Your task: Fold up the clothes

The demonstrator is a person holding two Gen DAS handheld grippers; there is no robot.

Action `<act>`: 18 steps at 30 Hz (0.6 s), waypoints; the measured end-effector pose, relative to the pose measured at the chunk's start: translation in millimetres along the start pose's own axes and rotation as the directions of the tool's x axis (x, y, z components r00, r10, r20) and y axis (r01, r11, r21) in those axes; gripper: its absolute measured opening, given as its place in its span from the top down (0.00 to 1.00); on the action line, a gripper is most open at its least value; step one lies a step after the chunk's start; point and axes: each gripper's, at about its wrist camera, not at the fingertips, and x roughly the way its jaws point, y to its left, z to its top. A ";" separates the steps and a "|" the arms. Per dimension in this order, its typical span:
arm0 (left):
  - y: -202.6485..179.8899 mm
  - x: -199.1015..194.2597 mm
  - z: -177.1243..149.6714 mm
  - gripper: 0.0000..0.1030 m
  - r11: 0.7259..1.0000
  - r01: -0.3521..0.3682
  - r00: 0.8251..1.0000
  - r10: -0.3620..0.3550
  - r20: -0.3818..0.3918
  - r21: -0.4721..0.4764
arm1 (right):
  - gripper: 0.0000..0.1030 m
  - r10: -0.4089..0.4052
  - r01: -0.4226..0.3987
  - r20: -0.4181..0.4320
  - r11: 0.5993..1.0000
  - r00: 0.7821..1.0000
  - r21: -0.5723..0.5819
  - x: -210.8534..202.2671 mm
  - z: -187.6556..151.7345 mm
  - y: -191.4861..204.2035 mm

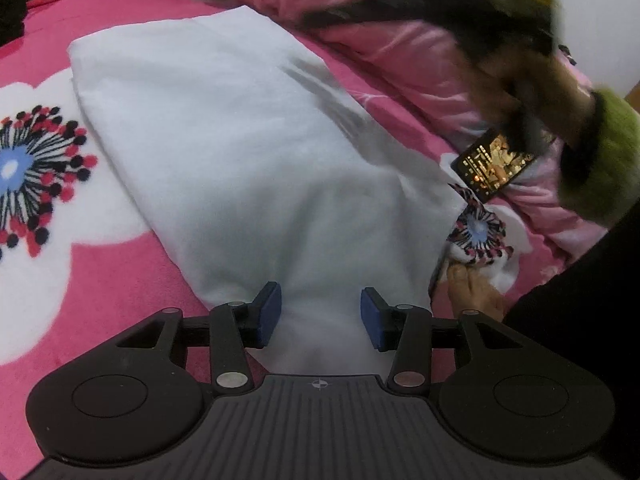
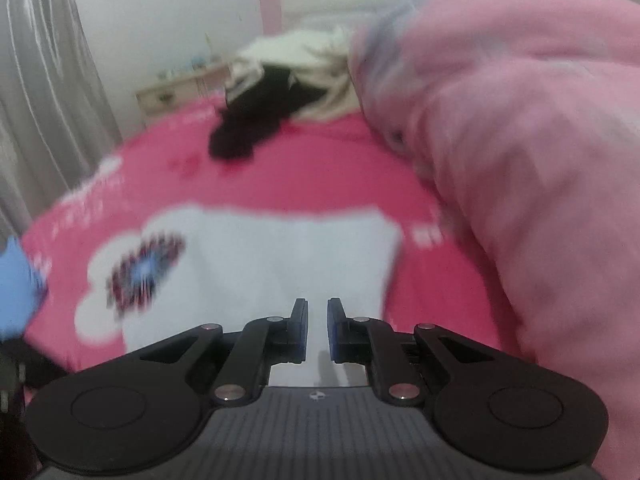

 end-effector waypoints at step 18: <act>80.0 -62.1 52.5 0.57 0.986 -0.002 0.962 0.048 0.270 -0.168 | 0.89 -0.037 0.034 0.082 0.999 0.996 0.040 47.6 22.1 -26.6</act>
